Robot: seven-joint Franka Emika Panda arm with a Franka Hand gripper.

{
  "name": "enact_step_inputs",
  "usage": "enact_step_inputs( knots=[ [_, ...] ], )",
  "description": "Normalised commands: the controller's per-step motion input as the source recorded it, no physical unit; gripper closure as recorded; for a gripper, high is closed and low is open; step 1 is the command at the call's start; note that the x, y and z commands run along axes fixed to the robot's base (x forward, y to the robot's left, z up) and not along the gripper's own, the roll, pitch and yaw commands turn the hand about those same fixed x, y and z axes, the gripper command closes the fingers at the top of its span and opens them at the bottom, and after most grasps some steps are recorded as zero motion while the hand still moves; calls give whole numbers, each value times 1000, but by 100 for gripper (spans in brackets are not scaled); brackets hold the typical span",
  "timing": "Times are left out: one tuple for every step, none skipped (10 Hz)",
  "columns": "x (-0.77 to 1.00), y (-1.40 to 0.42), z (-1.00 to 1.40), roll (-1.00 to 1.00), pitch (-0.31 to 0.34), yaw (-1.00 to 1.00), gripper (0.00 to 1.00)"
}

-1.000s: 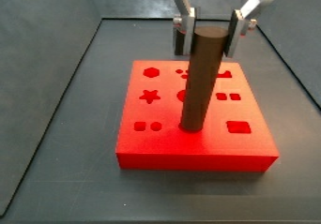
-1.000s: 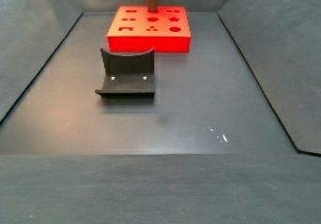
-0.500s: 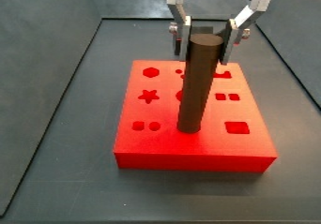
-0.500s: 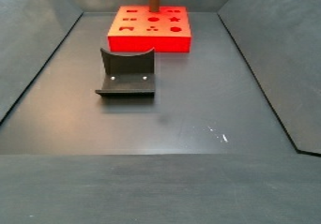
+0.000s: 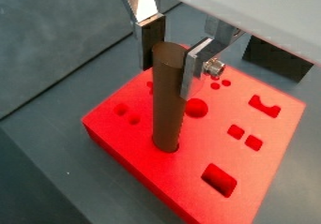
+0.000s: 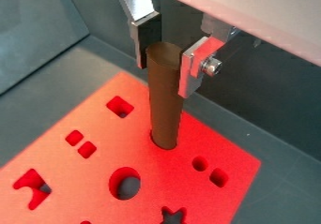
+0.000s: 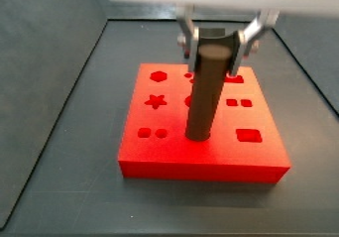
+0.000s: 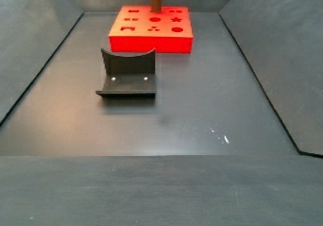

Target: Insert the oval object.

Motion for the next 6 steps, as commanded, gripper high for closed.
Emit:
enact_step_inputs(
  knots=[
    [106, 0, -574, -33, -44, 0, 100],
    [120, 0, -557, 0, -20, 0, 100],
    [137, 0, -549, 0, 0, 0, 100],
    [100, 0, -586, 0, -6, 0, 100],
    [111, -3, -666, 9, 0, 0, 100],
    [0, 0, -3, -6, 0, -9, 100]
  ],
)
